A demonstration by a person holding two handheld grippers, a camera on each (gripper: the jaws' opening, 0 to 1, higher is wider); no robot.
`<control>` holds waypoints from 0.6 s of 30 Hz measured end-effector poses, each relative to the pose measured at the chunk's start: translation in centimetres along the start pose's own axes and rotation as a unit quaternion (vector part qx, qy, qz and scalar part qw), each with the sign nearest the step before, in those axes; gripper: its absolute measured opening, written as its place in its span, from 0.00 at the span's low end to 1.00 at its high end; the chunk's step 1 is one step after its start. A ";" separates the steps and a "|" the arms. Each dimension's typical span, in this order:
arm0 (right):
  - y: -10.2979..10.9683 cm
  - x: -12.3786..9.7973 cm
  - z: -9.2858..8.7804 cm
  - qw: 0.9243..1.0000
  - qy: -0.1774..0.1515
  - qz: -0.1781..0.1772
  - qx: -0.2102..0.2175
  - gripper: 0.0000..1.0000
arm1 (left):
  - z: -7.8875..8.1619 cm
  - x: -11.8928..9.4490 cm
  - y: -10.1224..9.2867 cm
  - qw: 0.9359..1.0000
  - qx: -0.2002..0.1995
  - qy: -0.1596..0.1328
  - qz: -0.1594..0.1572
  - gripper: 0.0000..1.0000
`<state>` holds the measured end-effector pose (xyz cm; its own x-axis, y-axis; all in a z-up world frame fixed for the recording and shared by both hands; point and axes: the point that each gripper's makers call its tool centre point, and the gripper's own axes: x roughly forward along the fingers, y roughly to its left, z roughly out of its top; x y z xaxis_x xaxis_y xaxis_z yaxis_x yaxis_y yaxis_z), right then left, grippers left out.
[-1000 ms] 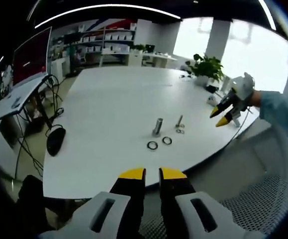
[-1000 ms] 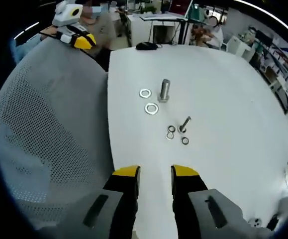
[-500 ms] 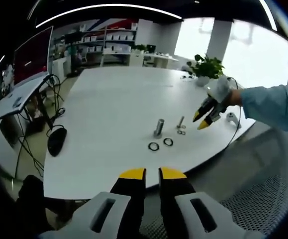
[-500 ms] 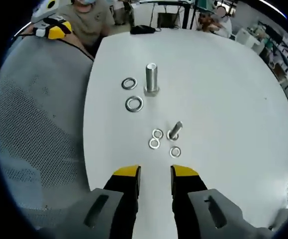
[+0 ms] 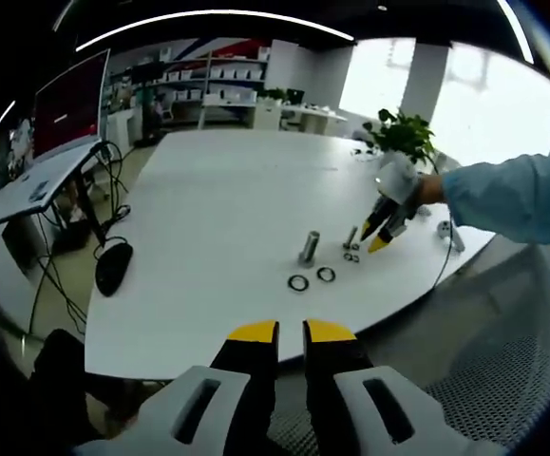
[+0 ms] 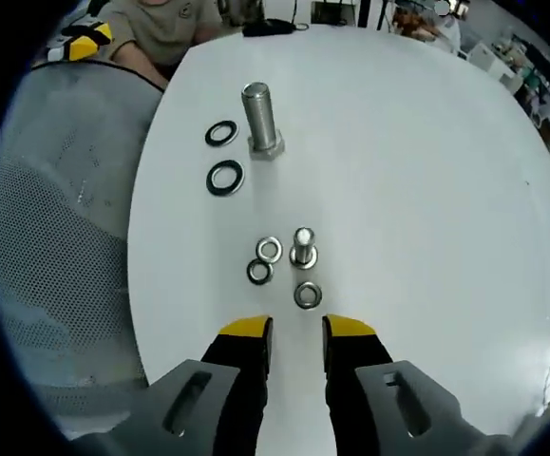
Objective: Place the washer onto the threaded stud by aligning its center hole with the stud, sliding it down to the base, and recovering from edge contact or off-axis alignment until the washer reaches the visible bottom stop.
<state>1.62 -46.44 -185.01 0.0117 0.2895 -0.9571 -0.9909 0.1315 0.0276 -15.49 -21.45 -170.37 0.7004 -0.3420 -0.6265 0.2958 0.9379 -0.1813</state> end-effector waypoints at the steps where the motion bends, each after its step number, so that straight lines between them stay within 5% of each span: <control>1: -0.1 0.2 0.0 1.000 0.005 -0.002 -0.004 0.23 | 0.1 0.0 0.1 1.000 -0.002 -0.004 0.002 0.08; 18: -0.1 0.7 0.9 0.998 0.017 -0.004 -0.054 0.21 | 0.0 -0.1 0.4 1.000 -0.005 0.001 0.011 0.07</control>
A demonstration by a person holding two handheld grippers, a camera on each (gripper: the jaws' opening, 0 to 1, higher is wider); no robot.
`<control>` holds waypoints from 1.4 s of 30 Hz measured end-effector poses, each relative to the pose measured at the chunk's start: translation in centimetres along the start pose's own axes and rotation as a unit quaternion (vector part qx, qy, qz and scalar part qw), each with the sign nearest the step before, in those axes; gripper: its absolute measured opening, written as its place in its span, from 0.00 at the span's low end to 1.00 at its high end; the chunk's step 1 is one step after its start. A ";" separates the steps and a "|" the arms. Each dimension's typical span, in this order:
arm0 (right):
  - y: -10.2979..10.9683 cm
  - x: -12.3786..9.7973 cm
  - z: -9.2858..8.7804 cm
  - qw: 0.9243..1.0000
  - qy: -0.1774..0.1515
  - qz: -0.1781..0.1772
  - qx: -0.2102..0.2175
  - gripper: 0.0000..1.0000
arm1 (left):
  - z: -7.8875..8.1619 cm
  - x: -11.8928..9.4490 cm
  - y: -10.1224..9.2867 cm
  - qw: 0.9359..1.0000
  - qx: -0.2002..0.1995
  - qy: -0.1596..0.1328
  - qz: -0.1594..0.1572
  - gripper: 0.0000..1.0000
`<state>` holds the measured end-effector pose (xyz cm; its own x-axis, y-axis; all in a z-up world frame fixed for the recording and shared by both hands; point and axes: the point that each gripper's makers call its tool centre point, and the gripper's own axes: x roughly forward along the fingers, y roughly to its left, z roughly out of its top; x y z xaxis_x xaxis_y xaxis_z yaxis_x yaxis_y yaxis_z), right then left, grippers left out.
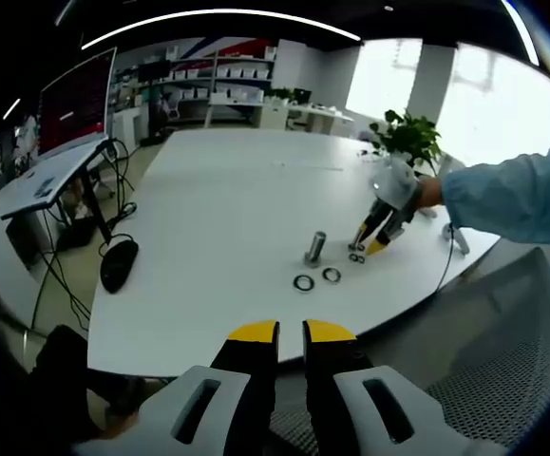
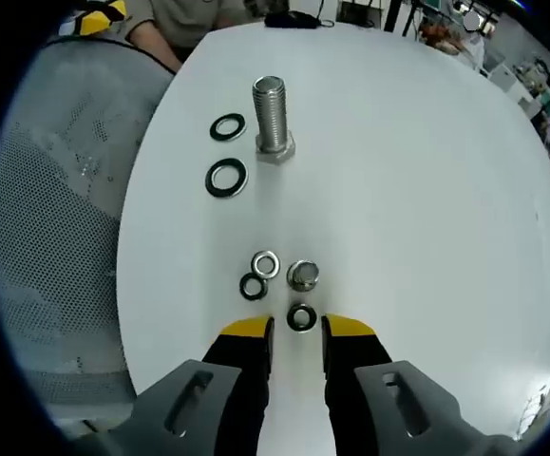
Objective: Place the washer onto the threaded stud by aligning its center hole with the stud, sliding it down to the base, and recovering from edge contact or off-axis alignment until the washer reaches the visible bottom stop.
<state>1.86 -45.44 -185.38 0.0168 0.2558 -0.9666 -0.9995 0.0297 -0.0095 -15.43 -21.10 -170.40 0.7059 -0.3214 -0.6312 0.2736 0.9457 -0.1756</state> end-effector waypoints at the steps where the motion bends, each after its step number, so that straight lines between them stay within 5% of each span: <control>1: -0.1 0.0 0.0 1.000 0.000 -0.002 0.004 0.20 | 0.0 0.0 0.0 1.000 0.000 0.000 0.000 0.07; 21: 0.1 -0.4 -0.8 0.999 -0.001 -0.009 0.044 0.15 | -0.2 0.0 -0.1 1.000 0.002 0.005 -0.004 0.07; 42: -0.1 -5.7 1.0 0.994 -0.074 -0.041 0.071 0.15 | -0.1 0.0 -0.3 1.000 0.003 0.003 -0.007 0.07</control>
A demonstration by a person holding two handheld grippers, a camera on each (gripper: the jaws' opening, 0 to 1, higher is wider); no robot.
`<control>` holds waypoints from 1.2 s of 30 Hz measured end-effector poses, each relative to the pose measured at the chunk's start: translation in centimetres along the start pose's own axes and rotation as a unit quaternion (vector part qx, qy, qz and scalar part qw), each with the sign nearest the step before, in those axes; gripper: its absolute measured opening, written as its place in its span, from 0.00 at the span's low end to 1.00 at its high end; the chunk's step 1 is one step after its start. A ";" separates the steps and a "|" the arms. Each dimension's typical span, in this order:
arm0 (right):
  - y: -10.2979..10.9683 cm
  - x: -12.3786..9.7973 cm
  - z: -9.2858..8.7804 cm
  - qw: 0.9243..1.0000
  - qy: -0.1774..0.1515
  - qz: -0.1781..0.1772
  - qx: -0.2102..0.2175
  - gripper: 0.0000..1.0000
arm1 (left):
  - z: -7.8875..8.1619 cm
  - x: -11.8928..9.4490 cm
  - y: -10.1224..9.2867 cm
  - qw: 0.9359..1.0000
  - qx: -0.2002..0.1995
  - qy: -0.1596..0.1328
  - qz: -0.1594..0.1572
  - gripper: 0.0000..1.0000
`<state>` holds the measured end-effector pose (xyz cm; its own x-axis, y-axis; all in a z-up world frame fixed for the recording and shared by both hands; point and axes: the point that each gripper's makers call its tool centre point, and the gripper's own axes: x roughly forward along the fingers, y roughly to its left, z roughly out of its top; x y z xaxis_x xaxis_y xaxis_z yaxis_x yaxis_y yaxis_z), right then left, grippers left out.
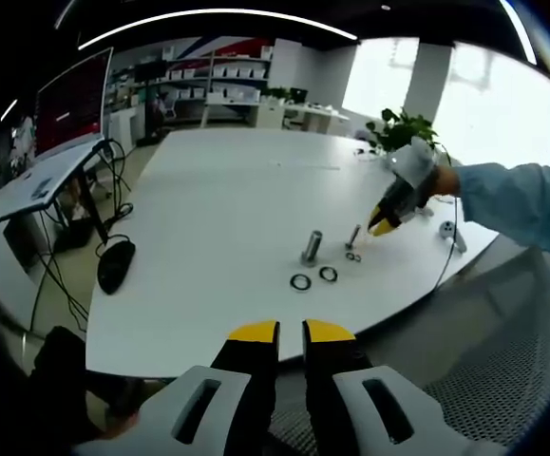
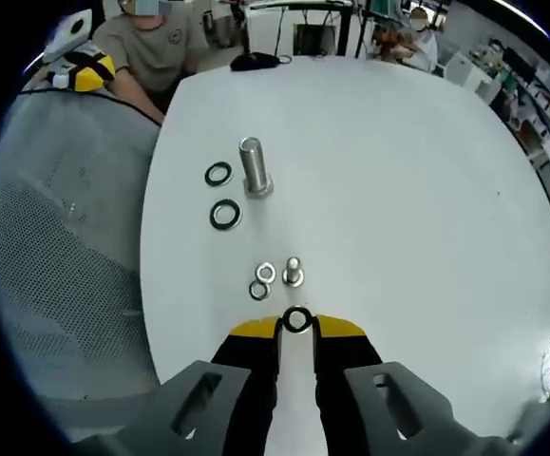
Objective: Place the washer onto the threaded stud by aligning its center hole with the stud, sliding it down to the base, and recovering from edge contact or off-axis alignment until the washer reaches the visible bottom stop.
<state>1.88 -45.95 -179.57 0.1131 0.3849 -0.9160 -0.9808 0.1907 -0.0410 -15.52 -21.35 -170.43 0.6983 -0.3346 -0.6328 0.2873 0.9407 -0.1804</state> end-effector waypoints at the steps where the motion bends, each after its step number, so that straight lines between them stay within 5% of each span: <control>1: 0.0 -0.2 0.3 1.000 -0.004 -0.001 0.000 0.15 | 0.0 0.0 0.0 1.000 0.000 0.000 0.000 0.07; 18: 0.5 -0.3 3.5 0.999 -0.037 -0.010 -0.021 0.15 | 0.1 0.0 0.0 1.000 -0.001 -0.003 0.000 0.07; 36: 0.4 0.7 3.5 0.999 -0.029 -0.006 -0.020 0.15 | 0.2 0.0 0.0 1.000 -0.001 -0.006 -0.001 0.07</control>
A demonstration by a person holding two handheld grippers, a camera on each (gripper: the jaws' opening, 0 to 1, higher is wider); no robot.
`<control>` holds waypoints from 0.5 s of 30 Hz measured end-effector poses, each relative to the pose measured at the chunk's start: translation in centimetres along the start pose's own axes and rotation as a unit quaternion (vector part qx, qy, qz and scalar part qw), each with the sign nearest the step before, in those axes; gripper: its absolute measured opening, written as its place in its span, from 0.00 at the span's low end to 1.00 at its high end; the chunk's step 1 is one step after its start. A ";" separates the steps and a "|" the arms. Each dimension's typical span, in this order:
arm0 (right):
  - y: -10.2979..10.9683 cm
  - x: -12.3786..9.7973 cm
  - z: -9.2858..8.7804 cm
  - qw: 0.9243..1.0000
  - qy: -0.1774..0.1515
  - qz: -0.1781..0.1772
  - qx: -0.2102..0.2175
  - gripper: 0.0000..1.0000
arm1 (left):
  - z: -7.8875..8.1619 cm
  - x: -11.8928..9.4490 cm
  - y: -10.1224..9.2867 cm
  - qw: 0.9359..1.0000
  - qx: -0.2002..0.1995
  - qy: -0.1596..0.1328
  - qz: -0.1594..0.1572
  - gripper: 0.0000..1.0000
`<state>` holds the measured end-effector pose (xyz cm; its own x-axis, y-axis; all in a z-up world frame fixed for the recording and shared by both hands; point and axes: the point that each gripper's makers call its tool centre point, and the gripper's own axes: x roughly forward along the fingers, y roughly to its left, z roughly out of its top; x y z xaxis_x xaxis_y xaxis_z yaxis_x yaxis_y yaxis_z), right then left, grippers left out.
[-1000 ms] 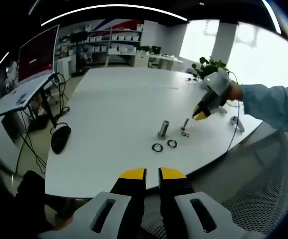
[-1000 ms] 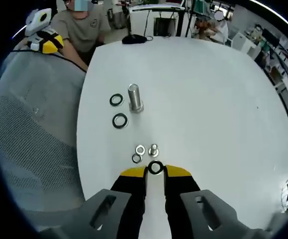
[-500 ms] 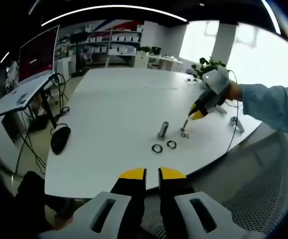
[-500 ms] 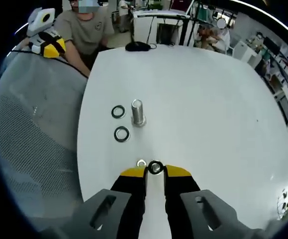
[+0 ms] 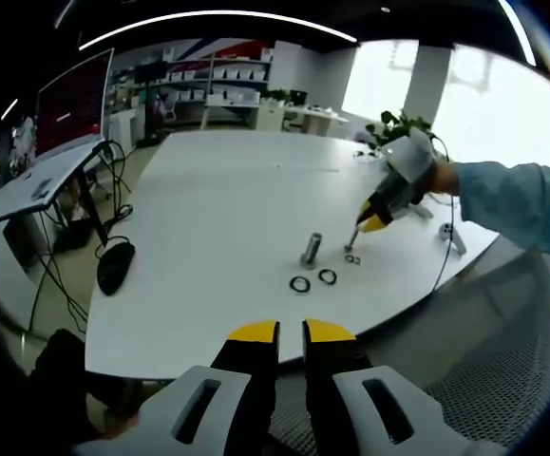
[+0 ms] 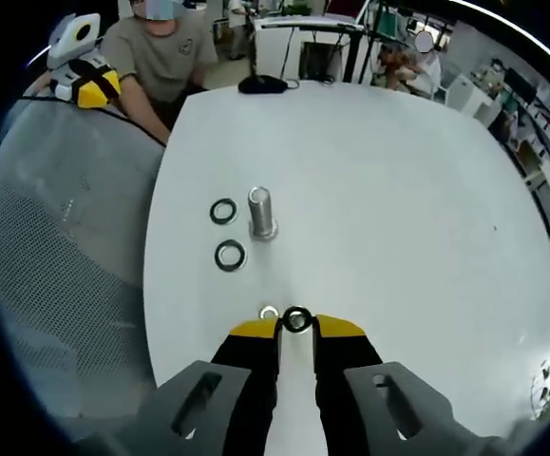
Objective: Place the washer onto the threaded stud by aligning its center hole with the stud, sliding it down to the base, and recovering from edge contact or off-axis alignment until the washer reaches the visible bottom stop.
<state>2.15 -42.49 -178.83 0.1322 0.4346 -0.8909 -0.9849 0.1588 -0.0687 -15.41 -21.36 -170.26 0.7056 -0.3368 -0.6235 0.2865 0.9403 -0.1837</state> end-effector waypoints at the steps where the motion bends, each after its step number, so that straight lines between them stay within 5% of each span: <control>1: 0.0 0.1 -0.1 1.000 0.002 0.000 0.000 0.15 | 0.0 0.0 0.0 1.000 0.000 0.000 0.000 0.07; 15: -0.1 0.5 -0.3 1.000 0.010 0.001 -0.001 0.15 | 0.0 0.0 0.0 1.000 0.000 -0.001 0.000 0.07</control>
<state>2.30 -42.58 -179.46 0.1285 0.4161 -0.9002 -0.9853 0.1565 -0.0683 -15.39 -21.37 -170.23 0.7072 -0.3371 -0.6214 0.2866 0.9402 -0.1839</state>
